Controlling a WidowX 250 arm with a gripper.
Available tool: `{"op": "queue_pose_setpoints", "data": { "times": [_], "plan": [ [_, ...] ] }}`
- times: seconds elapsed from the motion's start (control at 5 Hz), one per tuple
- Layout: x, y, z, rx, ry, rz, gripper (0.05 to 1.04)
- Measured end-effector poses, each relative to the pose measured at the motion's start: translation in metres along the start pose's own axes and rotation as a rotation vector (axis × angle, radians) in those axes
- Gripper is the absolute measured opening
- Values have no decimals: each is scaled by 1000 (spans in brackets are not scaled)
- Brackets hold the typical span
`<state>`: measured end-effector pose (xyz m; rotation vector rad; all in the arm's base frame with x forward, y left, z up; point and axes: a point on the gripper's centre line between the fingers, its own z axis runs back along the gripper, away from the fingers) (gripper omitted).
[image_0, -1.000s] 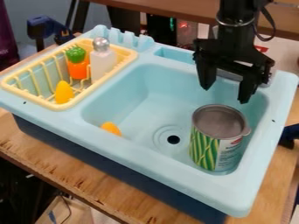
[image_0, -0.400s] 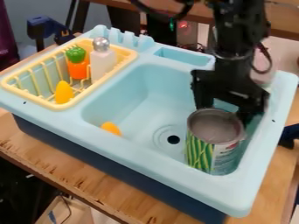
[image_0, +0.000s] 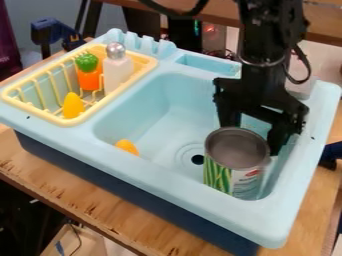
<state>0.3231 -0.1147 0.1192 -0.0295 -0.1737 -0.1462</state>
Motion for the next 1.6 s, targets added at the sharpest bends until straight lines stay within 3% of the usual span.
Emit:
{"op": "queue_pose_setpoints", "data": {
  "times": [0.6, 1.0, 1.2, 1.4, 1.6],
  "plan": [
    [-17, 19, 5, 18, 46, 76, 1000],
    [-21, 18, 16, 2, 30, 92, 1000],
    [-5, 24, 31, -1, -22, 97, 1001],
    [6, 37, 64, 80, -19, 17, 1000],
    [-5, 42, 89, 119, 96, -82, 1001]
  ]
}}
